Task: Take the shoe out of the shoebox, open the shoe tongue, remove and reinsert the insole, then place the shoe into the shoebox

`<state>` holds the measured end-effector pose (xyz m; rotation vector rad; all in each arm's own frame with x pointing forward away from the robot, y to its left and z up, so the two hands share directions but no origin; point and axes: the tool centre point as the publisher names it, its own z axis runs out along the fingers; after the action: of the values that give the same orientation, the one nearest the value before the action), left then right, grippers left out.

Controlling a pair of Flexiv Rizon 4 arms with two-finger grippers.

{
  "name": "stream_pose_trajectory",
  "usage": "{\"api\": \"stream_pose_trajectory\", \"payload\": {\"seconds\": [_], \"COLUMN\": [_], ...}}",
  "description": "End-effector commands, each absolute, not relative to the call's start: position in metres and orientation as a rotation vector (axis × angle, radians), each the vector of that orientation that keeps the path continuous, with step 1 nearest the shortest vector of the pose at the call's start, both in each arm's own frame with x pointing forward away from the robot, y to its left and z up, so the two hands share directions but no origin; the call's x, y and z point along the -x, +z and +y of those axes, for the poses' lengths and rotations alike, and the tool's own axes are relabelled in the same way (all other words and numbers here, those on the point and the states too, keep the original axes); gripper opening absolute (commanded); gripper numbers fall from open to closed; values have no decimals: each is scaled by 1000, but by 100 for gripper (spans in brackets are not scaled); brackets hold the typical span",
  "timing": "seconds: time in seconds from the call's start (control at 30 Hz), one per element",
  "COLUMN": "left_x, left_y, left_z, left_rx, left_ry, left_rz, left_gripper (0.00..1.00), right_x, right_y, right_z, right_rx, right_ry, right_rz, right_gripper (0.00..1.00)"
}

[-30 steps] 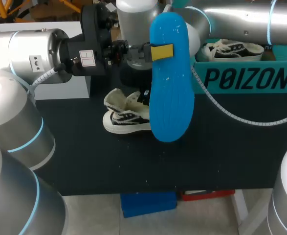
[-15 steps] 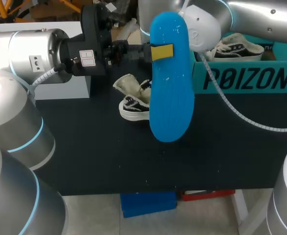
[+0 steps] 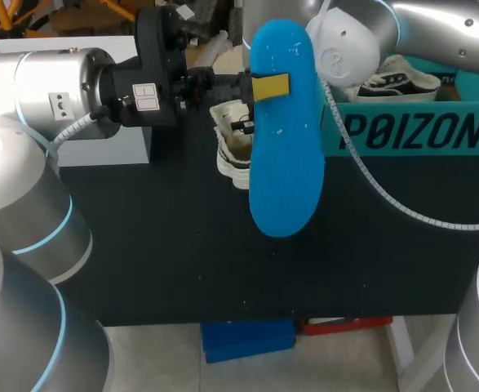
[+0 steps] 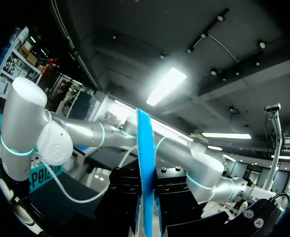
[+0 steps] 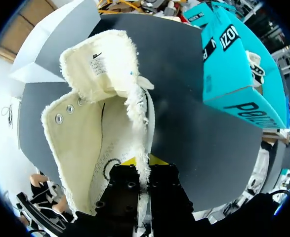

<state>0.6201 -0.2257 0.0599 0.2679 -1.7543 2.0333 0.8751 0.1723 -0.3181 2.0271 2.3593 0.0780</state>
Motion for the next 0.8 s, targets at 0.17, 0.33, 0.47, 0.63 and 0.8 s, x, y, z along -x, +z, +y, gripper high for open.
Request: {"api": "stream_pose_trajectory", "payload": {"seconds": [0.17,0.33,0.47,0.63,0.8], "left_x": [-619,-619,-619,-619,-619], "left_y": [59,59,59,59,59], "left_z": [-226,-226,-226,-226,-226], "left_rx": [-271,-271,-271,-271,-271], "left_ry": [2030,2030,2030,2030,2030], "left_rz": [-1758,-1758,-1758,-1758,-1758], "left_gripper": [0,0,0,0,0], "right_x": [-863,-861,-859,-856,-852], "right_y": [-346,-363,-371,-377,-387], "right_z": [182,184,184,180,178], "right_rx": [-2433,-2382,-2314,-2204,-2150], "right_ry": [250,206,172,100,16], "right_rz": [1882,1948,2029,2091,2134], "right_gripper": [0,0,0,0,0]}}
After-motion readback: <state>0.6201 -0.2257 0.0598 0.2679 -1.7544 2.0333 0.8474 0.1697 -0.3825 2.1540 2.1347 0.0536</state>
